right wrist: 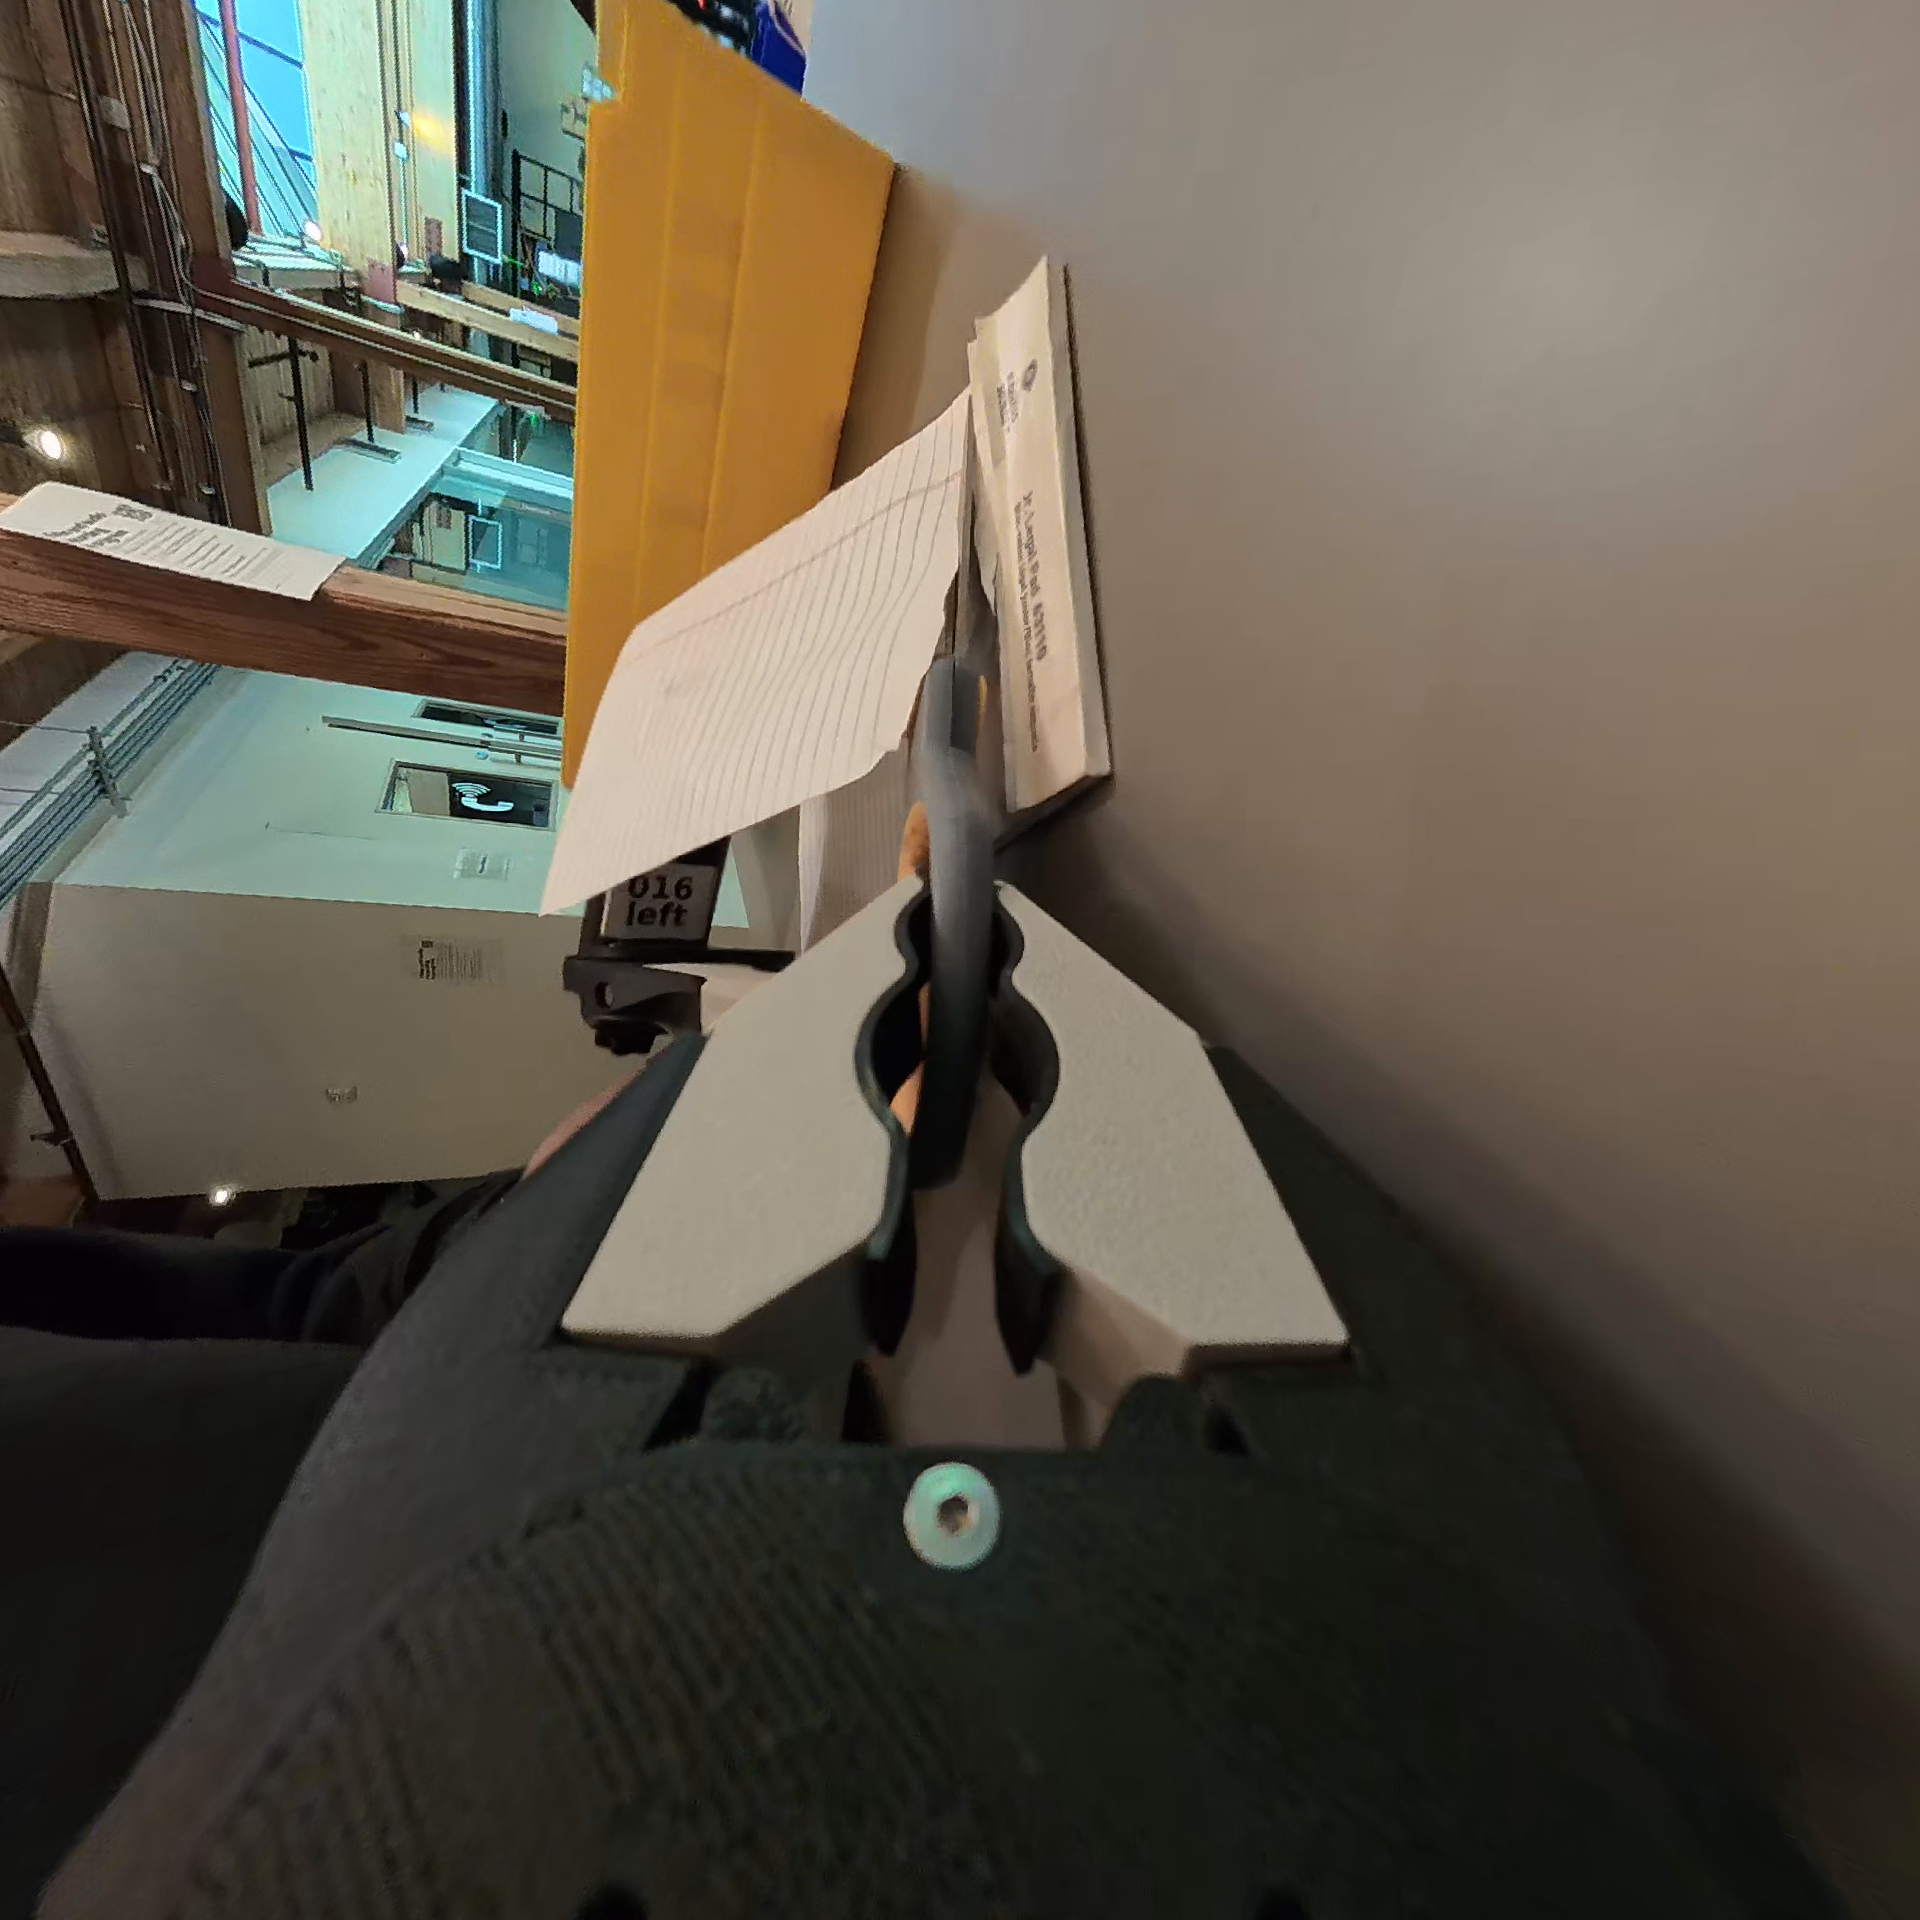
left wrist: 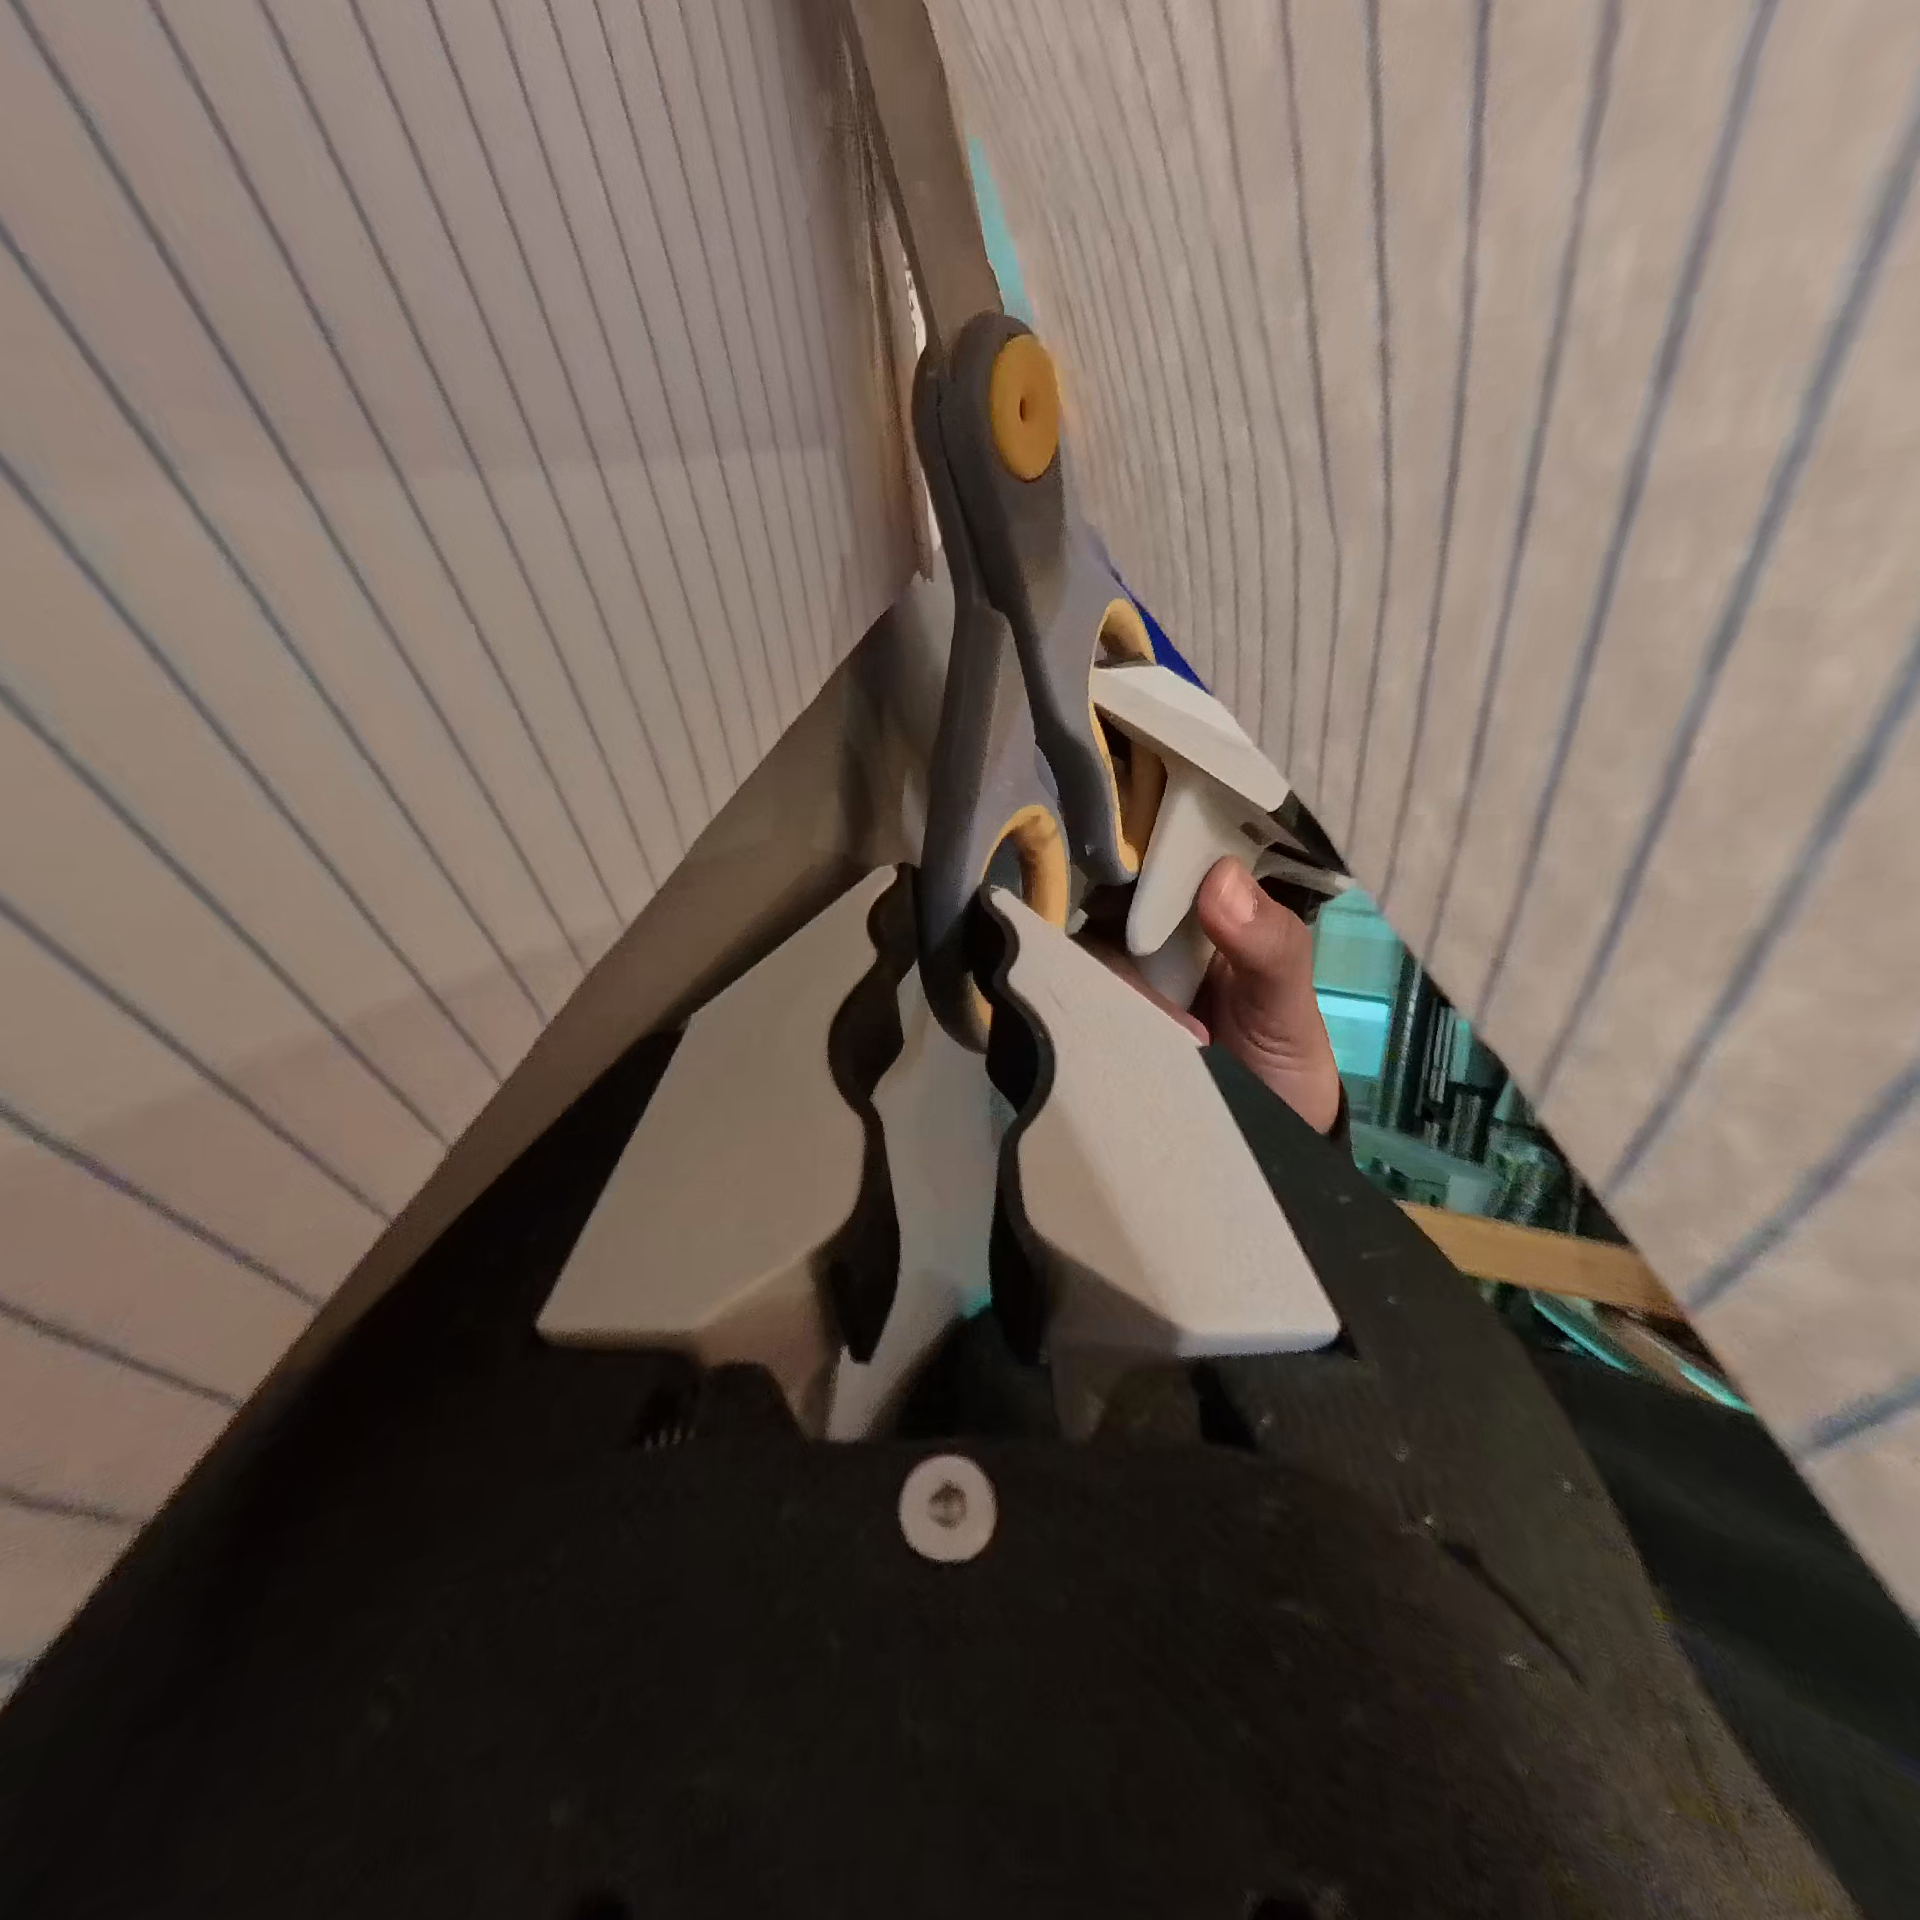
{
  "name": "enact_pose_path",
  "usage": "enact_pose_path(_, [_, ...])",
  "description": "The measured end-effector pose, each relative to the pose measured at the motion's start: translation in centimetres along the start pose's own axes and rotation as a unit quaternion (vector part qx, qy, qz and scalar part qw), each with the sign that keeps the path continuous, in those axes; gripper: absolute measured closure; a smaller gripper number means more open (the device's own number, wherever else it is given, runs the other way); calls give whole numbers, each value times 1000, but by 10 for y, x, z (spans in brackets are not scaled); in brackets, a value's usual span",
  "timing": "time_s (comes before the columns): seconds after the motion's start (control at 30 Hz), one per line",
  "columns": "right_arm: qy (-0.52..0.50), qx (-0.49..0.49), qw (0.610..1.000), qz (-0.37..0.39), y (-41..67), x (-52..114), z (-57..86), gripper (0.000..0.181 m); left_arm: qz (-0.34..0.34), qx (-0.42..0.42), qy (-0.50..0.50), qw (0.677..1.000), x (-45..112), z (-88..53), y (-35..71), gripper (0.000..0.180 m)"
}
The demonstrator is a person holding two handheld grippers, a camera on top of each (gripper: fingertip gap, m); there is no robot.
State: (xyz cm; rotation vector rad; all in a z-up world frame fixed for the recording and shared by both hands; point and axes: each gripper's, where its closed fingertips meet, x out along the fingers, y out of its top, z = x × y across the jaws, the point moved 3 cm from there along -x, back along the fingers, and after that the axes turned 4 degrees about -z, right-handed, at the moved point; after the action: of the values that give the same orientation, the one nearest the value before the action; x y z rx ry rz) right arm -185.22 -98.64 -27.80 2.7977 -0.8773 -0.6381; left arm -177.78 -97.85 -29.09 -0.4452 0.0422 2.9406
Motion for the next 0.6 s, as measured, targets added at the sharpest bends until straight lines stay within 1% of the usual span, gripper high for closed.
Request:
enact_pose_path(0.1, [3, 6, 1000, -12, -19, -6, -7, 174, -40, -8, -16, 999, -6, 3, -19, 172])
enact_pose_path(0.27, [19, 3, 999, -31, -55, -16, -23, 173, -116, 39, -1, 992, -19, 6, -57, 173])
enact_pose_path(0.5, [63, 10, 997, -51, -66, -12, -35, 173, -103, 25, -18, 994, -38, 6, -61, 172])
enact_pose_path(0.6, [64, 7, 997, -32, -60, -16, -34, 173, -96, 34, -10, 995, -44, 3, -59, 171])
